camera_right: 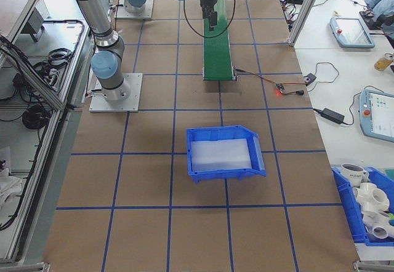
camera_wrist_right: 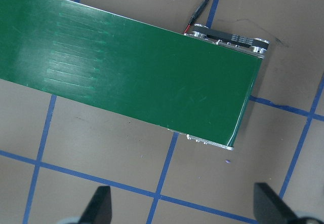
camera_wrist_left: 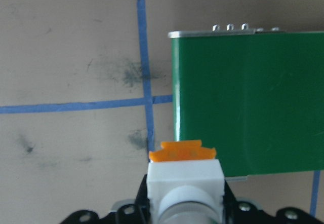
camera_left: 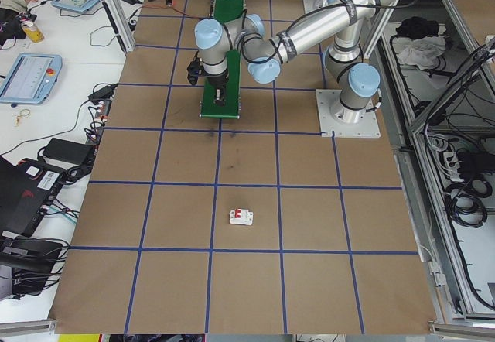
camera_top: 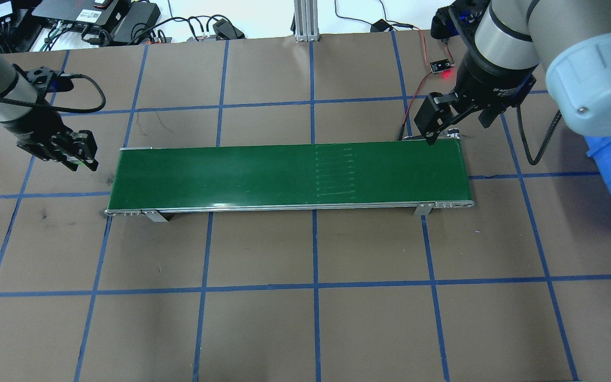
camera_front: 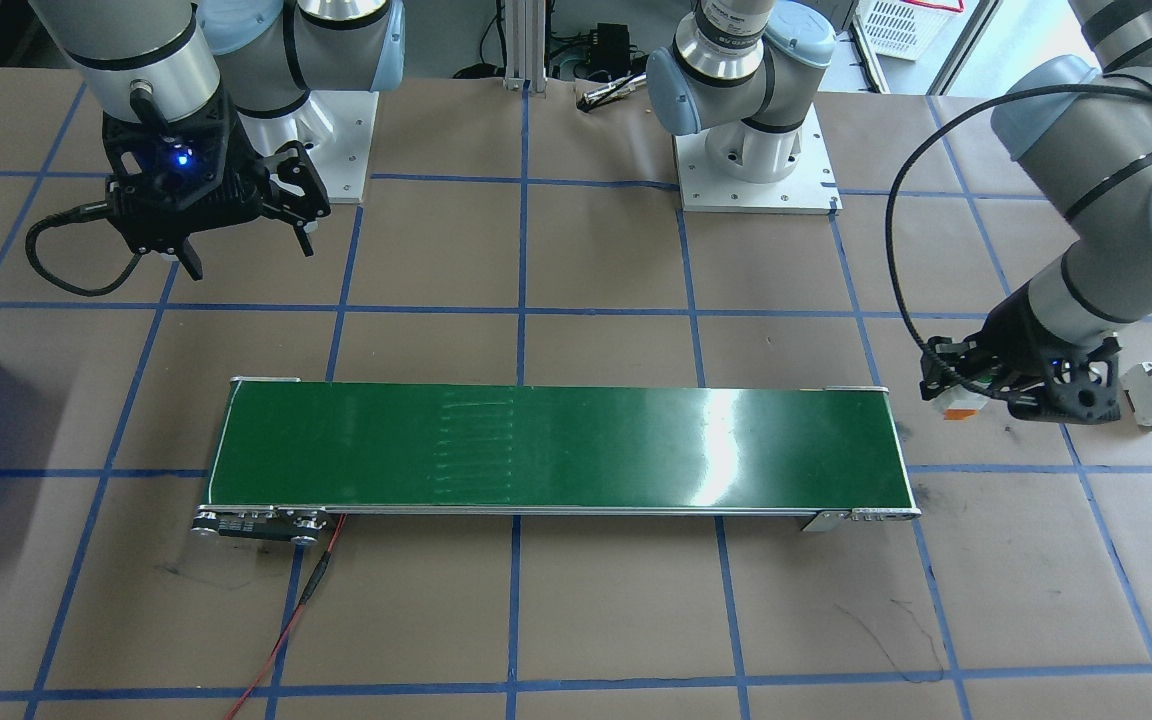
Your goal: Move button from left to right
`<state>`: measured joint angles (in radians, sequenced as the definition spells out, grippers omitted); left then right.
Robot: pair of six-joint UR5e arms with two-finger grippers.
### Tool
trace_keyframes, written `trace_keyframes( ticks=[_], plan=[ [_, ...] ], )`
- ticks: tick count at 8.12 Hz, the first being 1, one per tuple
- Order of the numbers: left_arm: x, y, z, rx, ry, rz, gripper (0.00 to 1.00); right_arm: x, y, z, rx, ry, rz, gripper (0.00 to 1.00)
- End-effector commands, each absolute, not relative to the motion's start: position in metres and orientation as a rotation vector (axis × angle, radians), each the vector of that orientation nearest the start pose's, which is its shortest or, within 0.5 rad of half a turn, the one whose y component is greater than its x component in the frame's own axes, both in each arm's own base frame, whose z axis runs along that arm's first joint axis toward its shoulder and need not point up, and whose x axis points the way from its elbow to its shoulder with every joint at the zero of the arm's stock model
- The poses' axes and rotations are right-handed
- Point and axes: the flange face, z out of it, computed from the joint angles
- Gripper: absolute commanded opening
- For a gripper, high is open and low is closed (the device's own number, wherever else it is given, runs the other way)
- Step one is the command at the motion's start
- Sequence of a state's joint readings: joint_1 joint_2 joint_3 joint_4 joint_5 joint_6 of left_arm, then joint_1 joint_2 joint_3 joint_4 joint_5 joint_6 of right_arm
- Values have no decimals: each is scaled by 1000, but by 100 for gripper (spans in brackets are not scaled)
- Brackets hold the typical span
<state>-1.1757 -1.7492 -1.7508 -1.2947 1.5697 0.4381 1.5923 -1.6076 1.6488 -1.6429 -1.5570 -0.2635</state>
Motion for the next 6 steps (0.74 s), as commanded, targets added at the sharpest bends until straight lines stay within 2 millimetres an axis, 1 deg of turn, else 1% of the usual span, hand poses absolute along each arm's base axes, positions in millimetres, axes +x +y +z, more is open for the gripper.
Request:
trace_keyframes(
  ticks=[1,2,4,5,6],
  plan=[
    [34,-566,286,180,3177,211,0,145,-476,475,-443,3097,-53,100],
    [31,-568,270,191,3183,261,0,147,-477,474,-430,3085,-62,100],
    [37,-570,263,205,3138,294,0,147,-477,474,-437,3084,-60,100],
    [39,-569,263,208,3120,303,0,147,-477,474,-434,3084,-58,100],
    [39,-566,263,256,3118,306,0,147,-476,474,-436,3084,-55,100]
  ],
)
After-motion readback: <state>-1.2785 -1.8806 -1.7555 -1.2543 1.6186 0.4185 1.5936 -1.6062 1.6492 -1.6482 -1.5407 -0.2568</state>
